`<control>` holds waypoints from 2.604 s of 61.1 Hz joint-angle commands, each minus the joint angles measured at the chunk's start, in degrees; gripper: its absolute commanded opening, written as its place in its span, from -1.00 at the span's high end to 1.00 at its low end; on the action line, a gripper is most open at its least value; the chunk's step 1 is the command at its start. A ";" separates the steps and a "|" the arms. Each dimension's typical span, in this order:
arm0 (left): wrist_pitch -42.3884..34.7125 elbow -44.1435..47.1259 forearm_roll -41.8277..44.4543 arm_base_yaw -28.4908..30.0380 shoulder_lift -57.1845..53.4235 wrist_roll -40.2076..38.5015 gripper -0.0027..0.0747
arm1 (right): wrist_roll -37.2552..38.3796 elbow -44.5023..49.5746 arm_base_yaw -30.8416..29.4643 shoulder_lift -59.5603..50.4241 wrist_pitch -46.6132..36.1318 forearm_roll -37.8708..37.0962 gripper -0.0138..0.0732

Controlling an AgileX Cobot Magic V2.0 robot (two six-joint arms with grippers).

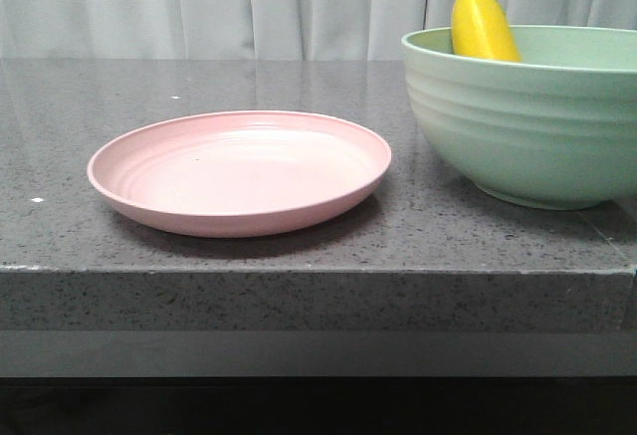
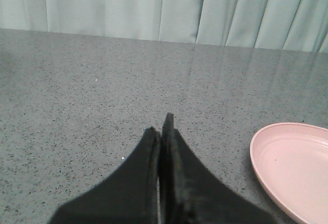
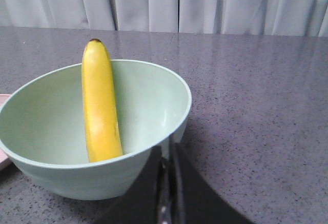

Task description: Transfer banana from pink plate to green bowl

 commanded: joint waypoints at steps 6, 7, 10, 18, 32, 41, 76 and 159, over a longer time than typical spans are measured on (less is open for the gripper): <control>-5.30 -1.62 -0.35 -0.09 0.41 -0.58 0.98 | 0.02 -1.59 0.13 0.53 -4.25 0.48 0.81; -5.30 -1.62 -0.35 -0.09 0.41 -0.58 0.98 | 0.02 -1.59 0.13 0.53 -4.25 0.48 0.81; -5.30 -1.62 -0.35 -0.09 0.41 -0.58 0.98 | 0.02 -1.59 0.13 0.53 -4.25 0.48 0.81; -5.30 -1.62 -0.35 -0.09 0.41 -0.58 0.98 | 0.02 -1.59 0.13 0.53 -4.25 0.48 0.81; -5.30 -0.79 0.07 -0.09 -0.36 -0.47 0.98 | 0.02 -1.59 0.13 0.53 -4.25 0.48 0.81; -5.11 4.10 0.19 1.24 -7.03 -0.37 0.98 | 0.02 -1.59 0.13 0.53 -4.25 0.48 0.81; -2.91 21.24 0.19 4.14 -19.93 -0.37 0.98 | 0.02 -1.59 0.07 0.58 -4.19 0.48 0.81; -2.91 21.24 0.19 4.14 -19.93 -0.37 0.98 | 1.49 19.94 -0.05 -14.16 -11.78 2.32 0.81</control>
